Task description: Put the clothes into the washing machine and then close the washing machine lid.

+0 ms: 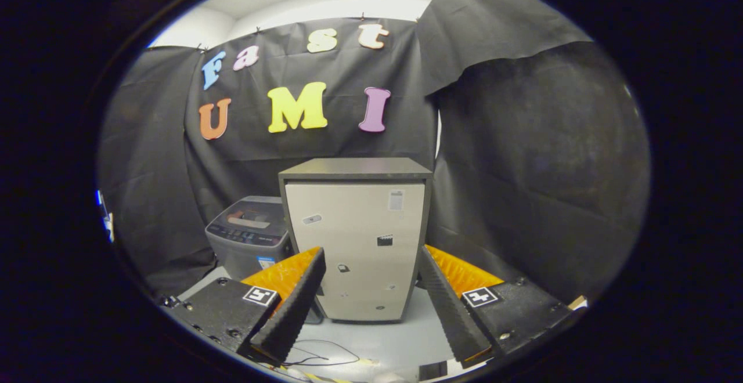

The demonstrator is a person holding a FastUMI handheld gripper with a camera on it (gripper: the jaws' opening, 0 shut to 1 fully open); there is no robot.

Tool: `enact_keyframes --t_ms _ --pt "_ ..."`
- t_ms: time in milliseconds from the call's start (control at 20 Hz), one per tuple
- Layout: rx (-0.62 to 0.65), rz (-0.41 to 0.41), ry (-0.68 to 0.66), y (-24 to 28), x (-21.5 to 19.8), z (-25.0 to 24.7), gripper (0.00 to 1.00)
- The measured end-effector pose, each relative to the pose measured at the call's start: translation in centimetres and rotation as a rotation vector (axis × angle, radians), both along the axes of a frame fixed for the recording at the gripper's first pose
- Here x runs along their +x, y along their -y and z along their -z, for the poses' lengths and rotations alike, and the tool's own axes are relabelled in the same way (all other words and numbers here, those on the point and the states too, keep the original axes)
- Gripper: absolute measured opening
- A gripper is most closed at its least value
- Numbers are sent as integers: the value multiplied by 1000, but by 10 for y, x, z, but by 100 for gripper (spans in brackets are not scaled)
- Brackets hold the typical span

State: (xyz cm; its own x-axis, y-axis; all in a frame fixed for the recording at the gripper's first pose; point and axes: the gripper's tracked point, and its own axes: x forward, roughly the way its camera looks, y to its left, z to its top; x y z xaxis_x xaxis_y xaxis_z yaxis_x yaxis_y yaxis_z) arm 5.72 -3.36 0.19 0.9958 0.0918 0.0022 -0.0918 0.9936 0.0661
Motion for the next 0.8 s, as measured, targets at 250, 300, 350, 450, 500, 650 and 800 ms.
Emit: enact_keyframes --t_ms 250,300,350,450,500,650,800 --pt "37 7 -23 -2 -2 5 100" --pt "34 10 -27 -2 -1 7 100" --pt "16 16 -21 -2 -1 7 100" --pt "-1 24 -19 -1 -2 5 100" --pt "4 21 -17 -3 -3 4 100" --pt "20 21 -13 -5 -4 2 100" --pt "11 25 -10 -6 -4 1 100"
